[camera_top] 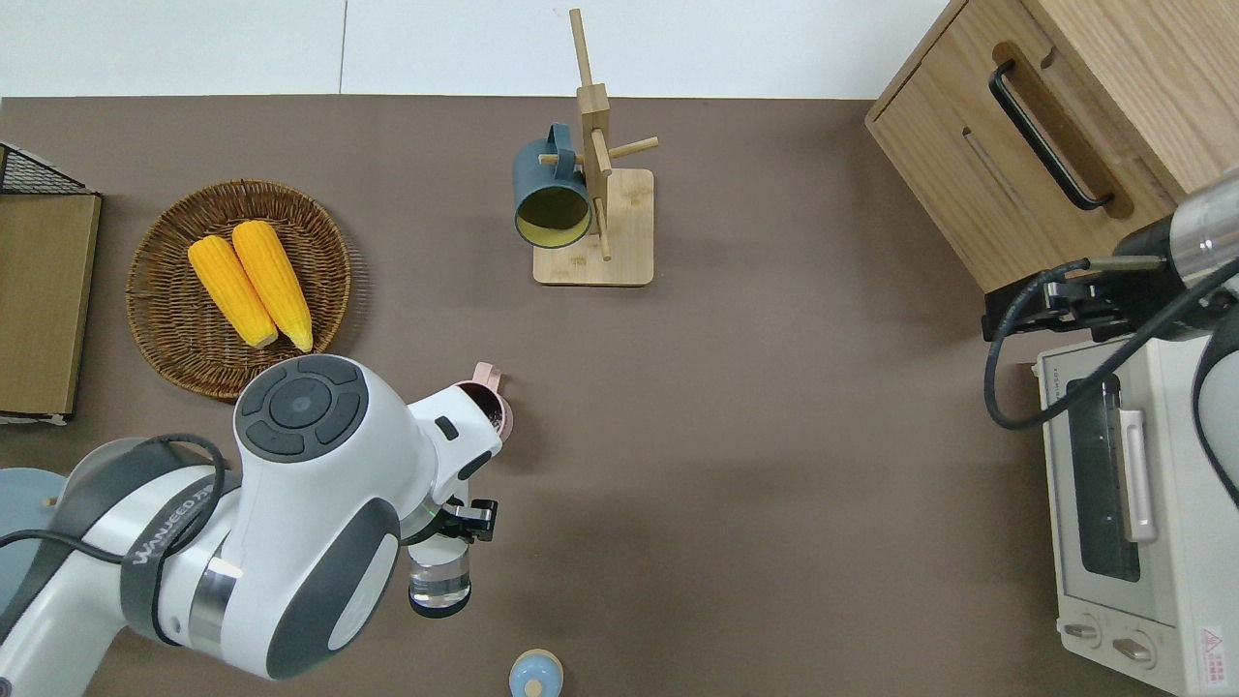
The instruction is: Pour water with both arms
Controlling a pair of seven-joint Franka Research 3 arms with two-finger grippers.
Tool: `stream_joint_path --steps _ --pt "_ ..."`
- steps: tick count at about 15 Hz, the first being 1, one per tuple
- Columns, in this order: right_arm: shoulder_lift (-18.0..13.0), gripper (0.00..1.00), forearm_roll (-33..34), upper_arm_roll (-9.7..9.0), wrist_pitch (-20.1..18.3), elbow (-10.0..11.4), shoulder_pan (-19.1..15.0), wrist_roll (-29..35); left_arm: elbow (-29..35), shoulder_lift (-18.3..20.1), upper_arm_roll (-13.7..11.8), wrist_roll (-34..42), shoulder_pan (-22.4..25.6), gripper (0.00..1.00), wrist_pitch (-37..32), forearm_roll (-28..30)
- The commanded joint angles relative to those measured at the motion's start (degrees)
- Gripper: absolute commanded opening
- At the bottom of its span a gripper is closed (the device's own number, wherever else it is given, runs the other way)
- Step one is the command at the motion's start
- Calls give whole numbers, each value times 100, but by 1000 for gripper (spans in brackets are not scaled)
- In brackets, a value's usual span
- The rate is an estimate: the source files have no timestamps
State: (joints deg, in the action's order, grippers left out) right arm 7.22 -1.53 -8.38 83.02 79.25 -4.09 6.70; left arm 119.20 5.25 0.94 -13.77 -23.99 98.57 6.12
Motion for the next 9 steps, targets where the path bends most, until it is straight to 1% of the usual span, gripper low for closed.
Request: stream_joint_path --steps 1,9 --pt "-98 985 -58 -41 3 82 -92 -90 -213 -24 -67 -37 -44 0 -233 92" --pt "-98 985 -58 -41 -5 82 -92 -90 -213 -15 -67 -46 -53 0 -189 100"
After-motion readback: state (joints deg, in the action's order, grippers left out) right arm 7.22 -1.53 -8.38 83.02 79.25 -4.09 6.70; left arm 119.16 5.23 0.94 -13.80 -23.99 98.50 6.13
